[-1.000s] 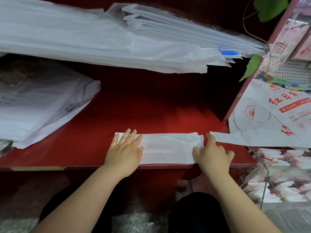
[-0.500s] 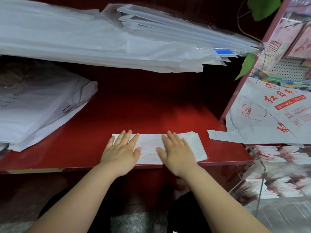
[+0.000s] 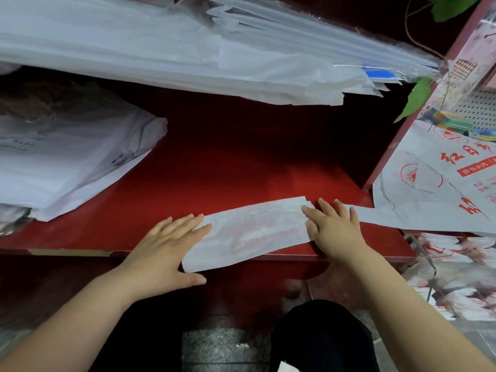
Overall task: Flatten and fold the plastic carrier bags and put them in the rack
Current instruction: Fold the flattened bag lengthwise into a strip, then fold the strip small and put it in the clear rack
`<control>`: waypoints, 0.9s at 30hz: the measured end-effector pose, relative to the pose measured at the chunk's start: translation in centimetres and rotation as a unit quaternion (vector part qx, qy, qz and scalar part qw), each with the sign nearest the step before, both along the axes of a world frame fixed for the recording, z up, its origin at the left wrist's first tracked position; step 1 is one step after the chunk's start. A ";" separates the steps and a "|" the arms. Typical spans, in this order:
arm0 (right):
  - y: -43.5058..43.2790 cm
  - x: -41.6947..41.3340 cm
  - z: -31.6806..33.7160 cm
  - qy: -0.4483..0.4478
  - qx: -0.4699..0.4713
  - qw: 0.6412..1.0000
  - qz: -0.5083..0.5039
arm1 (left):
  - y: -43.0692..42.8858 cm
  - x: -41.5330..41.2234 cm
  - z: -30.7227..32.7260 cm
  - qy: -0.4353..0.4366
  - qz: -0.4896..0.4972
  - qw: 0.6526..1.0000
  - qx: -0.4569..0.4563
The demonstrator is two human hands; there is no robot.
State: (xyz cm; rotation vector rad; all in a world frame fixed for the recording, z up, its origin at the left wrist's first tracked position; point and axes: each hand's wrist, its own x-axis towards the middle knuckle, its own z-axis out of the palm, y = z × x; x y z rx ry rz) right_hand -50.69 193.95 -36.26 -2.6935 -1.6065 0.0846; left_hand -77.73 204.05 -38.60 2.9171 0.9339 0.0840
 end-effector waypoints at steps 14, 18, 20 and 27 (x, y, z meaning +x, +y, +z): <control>3.2 -5.4 -1.5 0.046 0.402 0.899 0.170 | -1.2 -0.4 -3.3 -0.286 -0.010 0.941 0.181; -2.4 -7.7 -4.8 0.110 0.329 0.896 0.276 | -2.7 1.7 -3.3 -0.300 0.023 0.934 0.194; -3.4 -7.7 -6.4 0.100 0.322 0.901 0.273 | -3.3 2.7 -3.4 -0.308 0.020 0.931 0.193; -2.6 -5.2 -6.5 0.102 0.394 0.887 0.220 | -4.6 3.7 -3.3 -0.314 -0.062 0.933 0.166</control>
